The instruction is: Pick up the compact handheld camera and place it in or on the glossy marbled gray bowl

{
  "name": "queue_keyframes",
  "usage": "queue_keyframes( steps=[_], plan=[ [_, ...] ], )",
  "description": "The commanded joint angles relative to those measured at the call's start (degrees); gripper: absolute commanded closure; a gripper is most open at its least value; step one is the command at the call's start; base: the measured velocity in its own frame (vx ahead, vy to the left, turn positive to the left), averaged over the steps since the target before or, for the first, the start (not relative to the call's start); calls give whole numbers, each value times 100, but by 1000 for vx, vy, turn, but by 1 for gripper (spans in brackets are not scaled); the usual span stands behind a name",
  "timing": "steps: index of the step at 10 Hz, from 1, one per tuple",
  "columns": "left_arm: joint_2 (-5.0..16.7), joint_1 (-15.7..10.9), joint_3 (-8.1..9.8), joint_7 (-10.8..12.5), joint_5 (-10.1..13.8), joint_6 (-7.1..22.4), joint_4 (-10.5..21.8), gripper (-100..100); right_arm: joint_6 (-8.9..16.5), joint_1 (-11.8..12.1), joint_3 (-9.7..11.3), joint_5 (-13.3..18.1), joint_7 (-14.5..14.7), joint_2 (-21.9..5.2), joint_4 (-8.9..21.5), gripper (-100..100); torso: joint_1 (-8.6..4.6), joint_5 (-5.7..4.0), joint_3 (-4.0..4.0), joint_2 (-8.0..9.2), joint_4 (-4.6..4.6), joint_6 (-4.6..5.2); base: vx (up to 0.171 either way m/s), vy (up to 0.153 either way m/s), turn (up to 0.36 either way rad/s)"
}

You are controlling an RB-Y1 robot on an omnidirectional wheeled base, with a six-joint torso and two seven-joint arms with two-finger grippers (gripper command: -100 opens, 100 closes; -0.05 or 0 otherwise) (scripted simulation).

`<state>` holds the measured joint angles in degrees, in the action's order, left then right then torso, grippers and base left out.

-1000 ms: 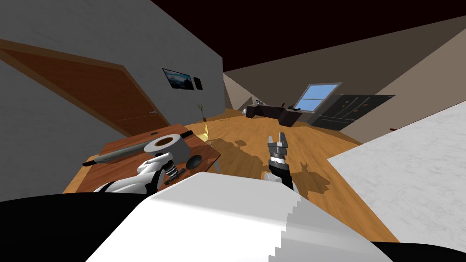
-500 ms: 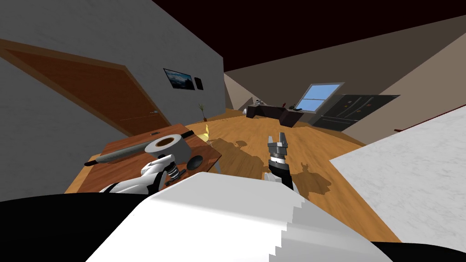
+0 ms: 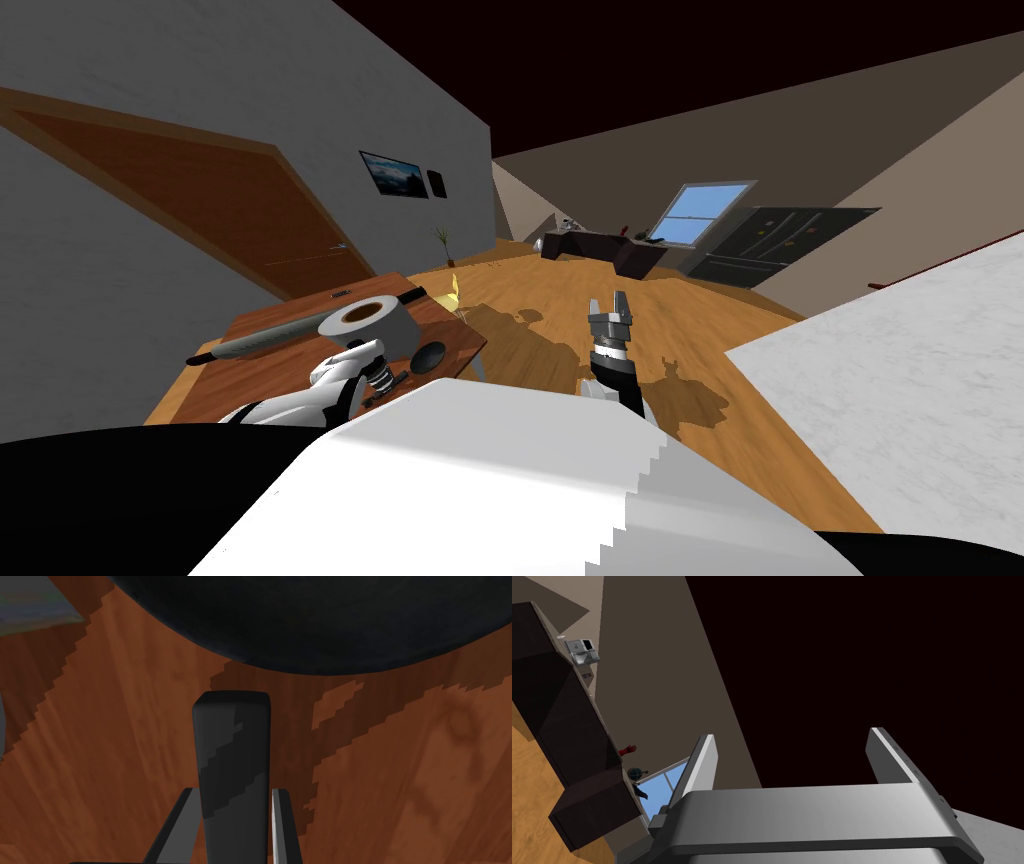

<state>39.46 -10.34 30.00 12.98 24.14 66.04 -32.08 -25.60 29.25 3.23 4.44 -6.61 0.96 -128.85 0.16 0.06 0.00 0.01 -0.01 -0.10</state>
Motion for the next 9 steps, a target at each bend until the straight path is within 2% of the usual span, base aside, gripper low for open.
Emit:
queue_keyframes(
  steps=[1,2,3,4,5,7,8,9],
  plan=[
    [0,0,0,0,0,0,0,0,0,0,0,0,0,0,0,0,0,0,0,0,0,0,0,0,0],
    [160,-62,40,-25,30,169,-7,100,0,0,0,0,0,0,0,0,0,0,0,0,0,0,-19,-36,-34],
    [88,2,30,-2,24,126,-83,100,0,0,0,0,0,0,0,0,-12,-8,3,5,3,1,-10,-17,-7],
    [106,-2,36,-3,28,163,-100,0,0,0,0,0,0,0,0,0,-10,-3,2,4,0,-1,0,0,0],
    [269,-54,61,72,-7,298,-240,100,0,0,0,0,0,0,0,0,-5,-2,1,2,0,-1,13,-132,-55],
    [269,-54,61,72,-7,298,-240,100,0,1,1,0,0,1,0,0,-67,-16,-9,-20,-1,7,54,-130,-8],
    [417,-90,75,125,-47,389,-347,100,0,1,1,0,0,1,0,0,-55,-15,-11,-21,-2,5,61,-132,-20],
    [466,-108,81,142,-58,418,-386,100,0,1,1,0,0,1,0,0,-65,-20,-12,-25,0,10,51,-148,-27]
  ],
)
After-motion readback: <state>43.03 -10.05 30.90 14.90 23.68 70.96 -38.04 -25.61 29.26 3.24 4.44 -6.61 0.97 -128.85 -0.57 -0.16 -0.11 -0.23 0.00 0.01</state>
